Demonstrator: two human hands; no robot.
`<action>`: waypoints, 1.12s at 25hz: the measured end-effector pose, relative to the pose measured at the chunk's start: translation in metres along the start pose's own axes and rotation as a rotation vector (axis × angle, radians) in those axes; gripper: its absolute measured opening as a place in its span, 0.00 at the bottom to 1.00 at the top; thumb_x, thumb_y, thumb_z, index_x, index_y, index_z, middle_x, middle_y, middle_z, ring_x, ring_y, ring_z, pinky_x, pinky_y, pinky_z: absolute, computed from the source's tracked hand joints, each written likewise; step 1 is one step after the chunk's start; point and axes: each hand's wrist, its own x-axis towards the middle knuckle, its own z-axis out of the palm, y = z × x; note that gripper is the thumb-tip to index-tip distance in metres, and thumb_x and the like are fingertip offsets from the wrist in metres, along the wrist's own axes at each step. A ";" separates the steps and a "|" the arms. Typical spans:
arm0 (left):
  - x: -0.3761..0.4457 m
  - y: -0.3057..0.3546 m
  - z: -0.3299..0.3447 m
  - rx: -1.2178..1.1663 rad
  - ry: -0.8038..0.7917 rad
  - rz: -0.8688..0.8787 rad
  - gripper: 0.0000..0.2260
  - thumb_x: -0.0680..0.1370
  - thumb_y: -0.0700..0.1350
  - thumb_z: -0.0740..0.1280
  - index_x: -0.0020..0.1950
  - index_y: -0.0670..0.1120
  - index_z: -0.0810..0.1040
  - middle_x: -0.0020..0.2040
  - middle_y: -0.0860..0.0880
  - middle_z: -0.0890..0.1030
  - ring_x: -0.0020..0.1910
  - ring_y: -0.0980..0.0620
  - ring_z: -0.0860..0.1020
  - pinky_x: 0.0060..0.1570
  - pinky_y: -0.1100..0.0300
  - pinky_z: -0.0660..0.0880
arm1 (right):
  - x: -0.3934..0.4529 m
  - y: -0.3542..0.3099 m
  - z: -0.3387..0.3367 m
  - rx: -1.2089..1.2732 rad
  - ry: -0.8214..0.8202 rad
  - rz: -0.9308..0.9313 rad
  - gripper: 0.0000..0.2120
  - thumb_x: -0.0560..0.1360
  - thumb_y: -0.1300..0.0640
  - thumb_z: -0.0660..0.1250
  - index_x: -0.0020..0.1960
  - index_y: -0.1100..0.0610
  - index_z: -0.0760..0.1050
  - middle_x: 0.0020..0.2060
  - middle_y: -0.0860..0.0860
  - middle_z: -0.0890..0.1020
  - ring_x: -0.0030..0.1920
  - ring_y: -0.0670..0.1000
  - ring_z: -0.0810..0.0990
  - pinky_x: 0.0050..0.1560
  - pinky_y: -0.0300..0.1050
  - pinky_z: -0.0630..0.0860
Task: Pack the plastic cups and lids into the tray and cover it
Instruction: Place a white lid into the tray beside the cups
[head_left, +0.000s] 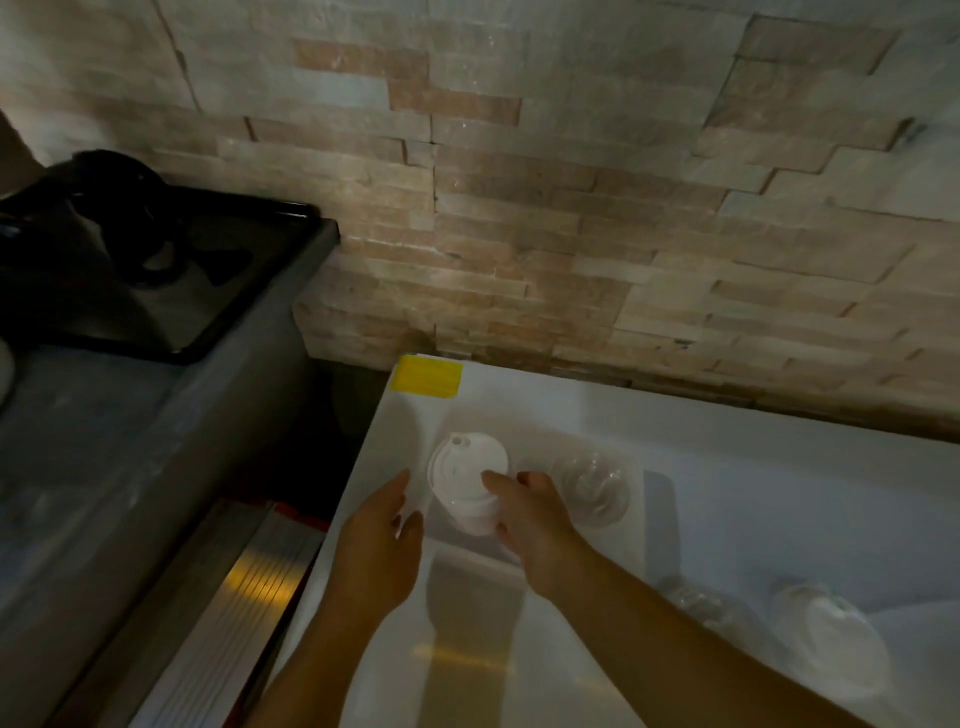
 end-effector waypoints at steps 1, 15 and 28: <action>0.001 -0.002 0.000 -0.013 -0.016 -0.024 0.11 0.80 0.43 0.63 0.62 0.47 0.75 0.57 0.48 0.79 0.60 0.48 0.76 0.58 0.58 0.69 | 0.003 -0.002 0.000 0.016 0.000 0.012 0.29 0.68 0.49 0.72 0.66 0.54 0.68 0.59 0.54 0.77 0.56 0.56 0.77 0.62 0.58 0.76; 0.002 -0.005 0.001 0.056 0.004 -0.004 0.13 0.78 0.39 0.65 0.63 0.45 0.77 0.54 0.49 0.79 0.56 0.50 0.77 0.58 0.60 0.70 | -0.001 -0.018 0.001 0.326 -0.087 0.188 0.22 0.77 0.63 0.64 0.70 0.62 0.67 0.59 0.57 0.72 0.56 0.56 0.73 0.56 0.48 0.74; 0.006 -0.006 0.004 0.024 -0.001 -0.070 0.12 0.79 0.41 0.65 0.62 0.47 0.79 0.58 0.46 0.81 0.60 0.45 0.77 0.62 0.50 0.71 | 0.020 -0.012 0.007 0.141 0.034 0.084 0.16 0.75 0.65 0.62 0.62 0.66 0.71 0.52 0.60 0.78 0.61 0.61 0.76 0.65 0.57 0.74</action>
